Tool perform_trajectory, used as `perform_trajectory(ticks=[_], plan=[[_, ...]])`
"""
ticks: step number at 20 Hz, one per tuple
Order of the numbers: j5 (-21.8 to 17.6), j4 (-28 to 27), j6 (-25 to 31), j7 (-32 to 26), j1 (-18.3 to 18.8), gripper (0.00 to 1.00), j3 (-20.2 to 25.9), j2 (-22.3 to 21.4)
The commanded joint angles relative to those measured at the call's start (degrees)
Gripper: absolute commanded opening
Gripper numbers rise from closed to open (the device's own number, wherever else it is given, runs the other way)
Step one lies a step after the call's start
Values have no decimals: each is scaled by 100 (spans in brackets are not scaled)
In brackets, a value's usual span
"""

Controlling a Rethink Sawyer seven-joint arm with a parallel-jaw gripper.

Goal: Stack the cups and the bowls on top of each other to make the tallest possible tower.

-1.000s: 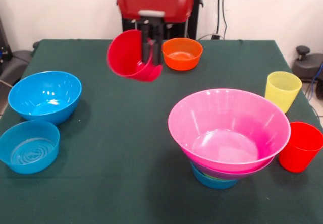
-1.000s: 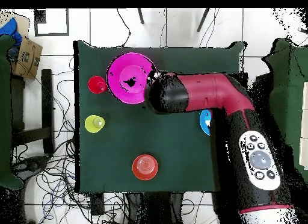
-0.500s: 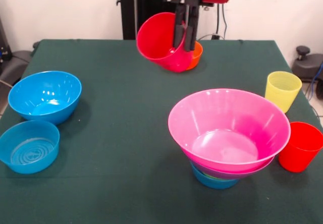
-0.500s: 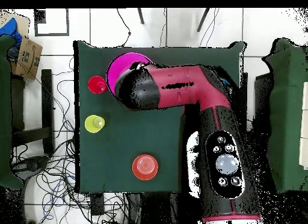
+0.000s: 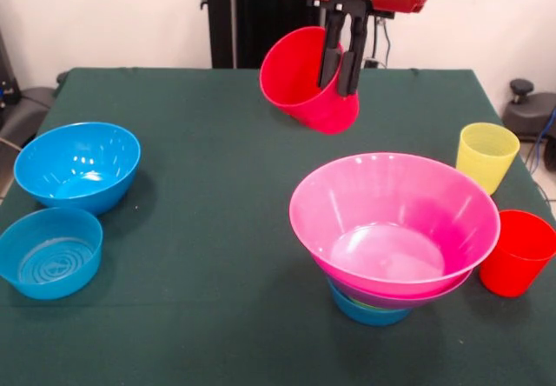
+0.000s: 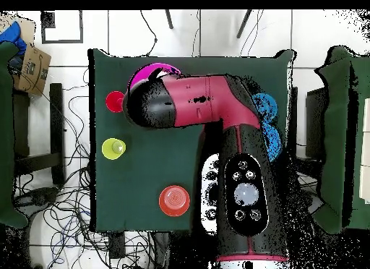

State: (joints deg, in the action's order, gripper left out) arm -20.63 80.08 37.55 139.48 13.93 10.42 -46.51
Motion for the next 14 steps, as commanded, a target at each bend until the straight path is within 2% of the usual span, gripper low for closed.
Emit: perform_trajectory(ticks=[1,5,14], plan=[[70,-485,-365,1569,-414,0,-554,883],[104,-865,-563,1823,-690,0,-781,1345],[517,-1173,-818,2104,-1089,0,-1120,1817]])
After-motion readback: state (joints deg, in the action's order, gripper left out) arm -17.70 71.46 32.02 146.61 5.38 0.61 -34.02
